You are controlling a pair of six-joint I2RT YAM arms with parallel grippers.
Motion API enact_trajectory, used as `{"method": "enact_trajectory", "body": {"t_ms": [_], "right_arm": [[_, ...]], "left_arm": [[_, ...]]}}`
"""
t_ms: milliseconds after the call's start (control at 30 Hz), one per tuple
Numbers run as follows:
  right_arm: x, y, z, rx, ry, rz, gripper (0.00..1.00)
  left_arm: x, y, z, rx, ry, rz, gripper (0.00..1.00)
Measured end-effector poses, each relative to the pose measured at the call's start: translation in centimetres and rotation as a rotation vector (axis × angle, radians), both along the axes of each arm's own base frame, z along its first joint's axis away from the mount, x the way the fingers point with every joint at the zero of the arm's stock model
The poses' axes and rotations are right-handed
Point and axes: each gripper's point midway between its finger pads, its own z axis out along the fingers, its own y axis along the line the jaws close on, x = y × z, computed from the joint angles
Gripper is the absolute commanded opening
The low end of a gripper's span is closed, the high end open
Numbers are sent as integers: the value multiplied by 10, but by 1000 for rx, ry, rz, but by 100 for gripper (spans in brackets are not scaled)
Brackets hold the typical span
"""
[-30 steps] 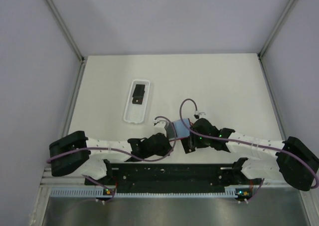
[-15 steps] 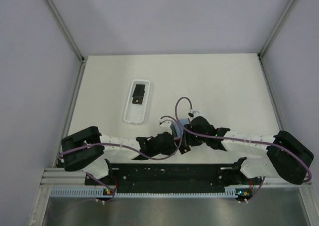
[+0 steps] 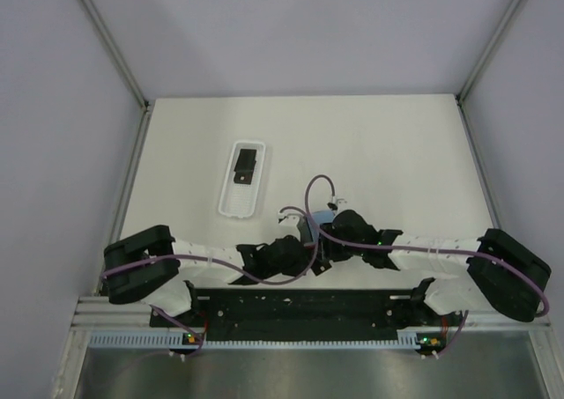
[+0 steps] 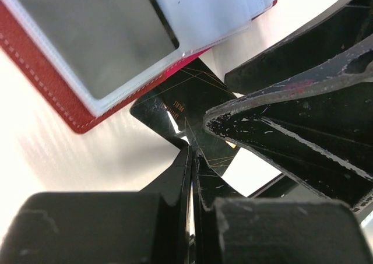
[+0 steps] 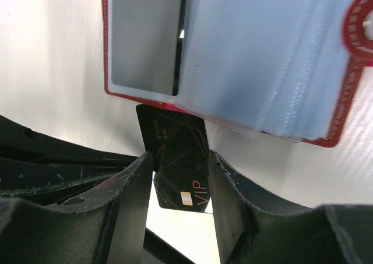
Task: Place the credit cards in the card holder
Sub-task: Move the credit card to the corner of the board.
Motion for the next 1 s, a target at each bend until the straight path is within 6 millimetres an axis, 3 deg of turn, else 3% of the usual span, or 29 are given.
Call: {"method": "enact_trajectory", "body": {"t_ms": [233, 500, 833, 1000], "right_arm": [[-9, 20, 1, 30, -9, 8, 43], [-38, 34, 0, 42, 26, 31, 43], [-67, 38, -1, 33, 97, 59, 43], [-72, 27, 0, 7, 121, 40, 44]], "left_arm": [[-14, 17, -1, -22, 30, 12, 0], [-31, 40, -1, -18, 63, 40, 0], [-28, 56, -1, -19, 65, 112, 0], [-29, 63, -2, -1, 61, 124, 0]]}}
